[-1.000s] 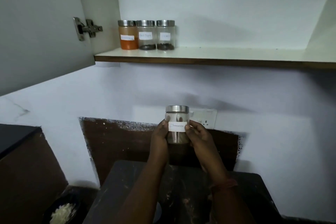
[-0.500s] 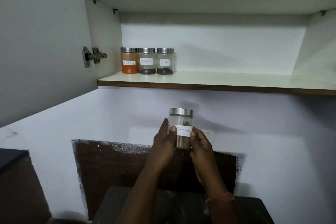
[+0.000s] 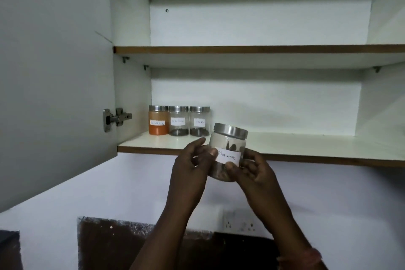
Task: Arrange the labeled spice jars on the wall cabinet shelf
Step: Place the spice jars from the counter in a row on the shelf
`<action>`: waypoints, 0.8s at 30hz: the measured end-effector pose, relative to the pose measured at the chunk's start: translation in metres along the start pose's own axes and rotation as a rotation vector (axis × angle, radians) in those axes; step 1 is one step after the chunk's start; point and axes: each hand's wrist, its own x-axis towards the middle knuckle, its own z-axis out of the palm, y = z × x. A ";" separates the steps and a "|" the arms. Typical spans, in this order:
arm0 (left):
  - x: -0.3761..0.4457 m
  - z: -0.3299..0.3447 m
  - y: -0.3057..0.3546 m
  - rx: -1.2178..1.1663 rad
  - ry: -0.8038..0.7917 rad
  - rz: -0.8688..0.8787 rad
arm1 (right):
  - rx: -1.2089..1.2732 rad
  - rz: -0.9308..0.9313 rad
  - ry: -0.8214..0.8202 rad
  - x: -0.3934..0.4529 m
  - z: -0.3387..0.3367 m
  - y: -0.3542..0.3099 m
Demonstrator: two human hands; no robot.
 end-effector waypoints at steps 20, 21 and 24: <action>0.164 0.066 -0.023 0.433 -0.217 -0.041 | -0.358 0.132 0.011 0.200 -0.003 0.000; 0.168 0.068 -0.026 0.441 -0.238 -0.047 | -0.366 0.134 0.009 0.205 -0.002 0.001; 0.179 0.070 -0.033 0.489 -0.348 -0.045 | -0.357 0.136 -0.010 0.221 0.001 0.007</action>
